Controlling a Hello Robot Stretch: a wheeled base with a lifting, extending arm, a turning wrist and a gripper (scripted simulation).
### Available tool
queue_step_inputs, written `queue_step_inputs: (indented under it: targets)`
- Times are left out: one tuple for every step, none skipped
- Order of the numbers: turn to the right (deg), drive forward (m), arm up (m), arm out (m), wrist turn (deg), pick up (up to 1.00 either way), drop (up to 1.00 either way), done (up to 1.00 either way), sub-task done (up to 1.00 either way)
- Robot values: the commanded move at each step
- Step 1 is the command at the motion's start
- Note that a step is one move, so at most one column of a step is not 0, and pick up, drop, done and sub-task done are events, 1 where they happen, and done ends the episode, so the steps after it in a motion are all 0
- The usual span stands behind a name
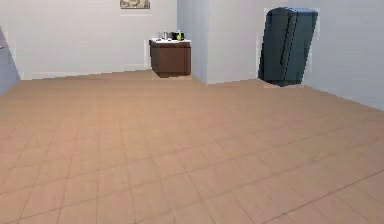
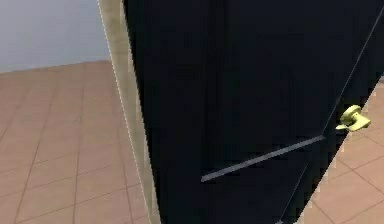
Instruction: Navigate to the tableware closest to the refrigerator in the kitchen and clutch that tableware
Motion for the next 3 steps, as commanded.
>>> queue_step_inputs:
  targets:
    - [24.0, 0.0, 0.0, 0.0, 0.0, 0.0, 0.0, 0.0, 0.0]
    - [0.0, 0.45, 0.0, 0.0, 0.0, 0.0, 0.0, 0.0, 0.0]
    - [3.0, 0.0, 0.0, 0.0, 0.0, 0.0, 0.0, 0.0, 0.0]
